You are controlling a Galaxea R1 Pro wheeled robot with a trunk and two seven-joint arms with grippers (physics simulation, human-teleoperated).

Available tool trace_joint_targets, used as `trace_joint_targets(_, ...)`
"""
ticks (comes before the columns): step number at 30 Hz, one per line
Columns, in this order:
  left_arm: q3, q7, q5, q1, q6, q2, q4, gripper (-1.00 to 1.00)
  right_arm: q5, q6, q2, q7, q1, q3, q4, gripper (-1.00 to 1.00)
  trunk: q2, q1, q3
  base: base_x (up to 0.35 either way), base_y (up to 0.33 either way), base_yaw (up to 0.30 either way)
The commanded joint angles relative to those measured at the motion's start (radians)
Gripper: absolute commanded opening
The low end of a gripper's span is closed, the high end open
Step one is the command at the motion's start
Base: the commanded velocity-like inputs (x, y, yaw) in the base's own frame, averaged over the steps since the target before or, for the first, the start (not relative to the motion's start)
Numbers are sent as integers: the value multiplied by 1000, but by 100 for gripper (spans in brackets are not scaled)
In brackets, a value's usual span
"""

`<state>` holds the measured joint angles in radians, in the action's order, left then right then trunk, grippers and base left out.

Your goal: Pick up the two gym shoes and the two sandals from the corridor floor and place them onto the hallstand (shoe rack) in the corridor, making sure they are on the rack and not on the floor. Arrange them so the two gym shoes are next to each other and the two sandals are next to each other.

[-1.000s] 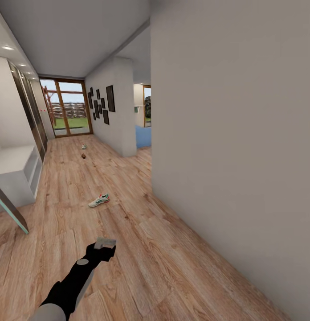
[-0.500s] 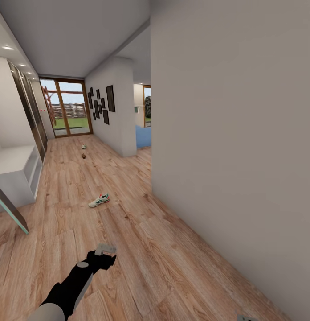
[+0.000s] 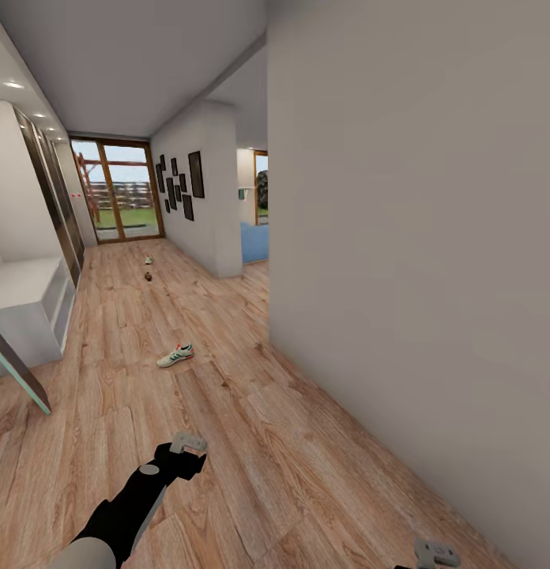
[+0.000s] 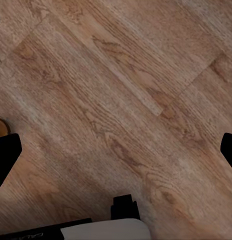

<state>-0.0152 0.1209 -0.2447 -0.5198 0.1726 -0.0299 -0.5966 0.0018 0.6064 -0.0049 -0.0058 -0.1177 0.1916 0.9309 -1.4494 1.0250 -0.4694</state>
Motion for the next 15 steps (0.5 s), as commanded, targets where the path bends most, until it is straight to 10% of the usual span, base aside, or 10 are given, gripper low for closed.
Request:
trace_joint_targets(1, -3, 3, -7, 0, 5, -1, -2, 100, 0, 7, 0, -1, 0, 0, 2, 100, -1, 0, -2, 0, 0, 0)
trace_joint_targets(15, -51, 6, -10, 0, 4, 1, -3, 100, -1, 12, 0, -4, 0, 1, 2, 100, -92, 50, -64, 0, 0, 0)
